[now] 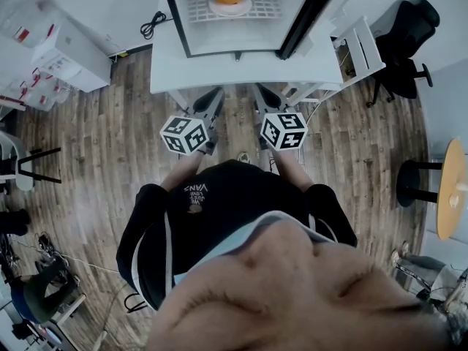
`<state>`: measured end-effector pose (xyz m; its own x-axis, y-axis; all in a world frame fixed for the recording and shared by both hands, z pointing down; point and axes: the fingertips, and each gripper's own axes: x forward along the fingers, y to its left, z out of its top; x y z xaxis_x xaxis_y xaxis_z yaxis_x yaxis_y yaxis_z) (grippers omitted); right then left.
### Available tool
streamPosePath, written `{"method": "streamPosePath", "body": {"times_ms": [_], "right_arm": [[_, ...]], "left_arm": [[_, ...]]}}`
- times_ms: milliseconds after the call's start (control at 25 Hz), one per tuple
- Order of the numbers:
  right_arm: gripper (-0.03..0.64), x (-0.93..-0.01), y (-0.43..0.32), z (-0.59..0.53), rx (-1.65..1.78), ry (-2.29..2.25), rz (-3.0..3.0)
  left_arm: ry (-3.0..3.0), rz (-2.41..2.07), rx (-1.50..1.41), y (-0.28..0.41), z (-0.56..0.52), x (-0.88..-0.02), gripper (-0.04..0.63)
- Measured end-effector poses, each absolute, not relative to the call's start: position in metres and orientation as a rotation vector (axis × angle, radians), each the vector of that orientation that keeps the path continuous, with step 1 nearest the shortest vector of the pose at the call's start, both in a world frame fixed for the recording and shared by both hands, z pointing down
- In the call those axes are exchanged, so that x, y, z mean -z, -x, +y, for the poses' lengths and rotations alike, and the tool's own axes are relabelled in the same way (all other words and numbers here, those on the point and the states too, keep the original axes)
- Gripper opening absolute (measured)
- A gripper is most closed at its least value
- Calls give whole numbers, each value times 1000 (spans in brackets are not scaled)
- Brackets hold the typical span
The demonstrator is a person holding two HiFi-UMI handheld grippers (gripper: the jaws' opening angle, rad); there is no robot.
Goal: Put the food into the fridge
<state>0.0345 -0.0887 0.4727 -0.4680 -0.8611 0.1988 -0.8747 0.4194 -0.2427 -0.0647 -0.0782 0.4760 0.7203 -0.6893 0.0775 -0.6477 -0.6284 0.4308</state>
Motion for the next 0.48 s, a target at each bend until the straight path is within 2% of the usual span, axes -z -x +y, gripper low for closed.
{"method": "streamPosePath", "body": {"times_ms": [480], "right_arm": [[12,-473,-32,-91,-485,-1591,-2605]], "left_arm": [[-2492,-1028,126,67,-80,-476,29]]}}
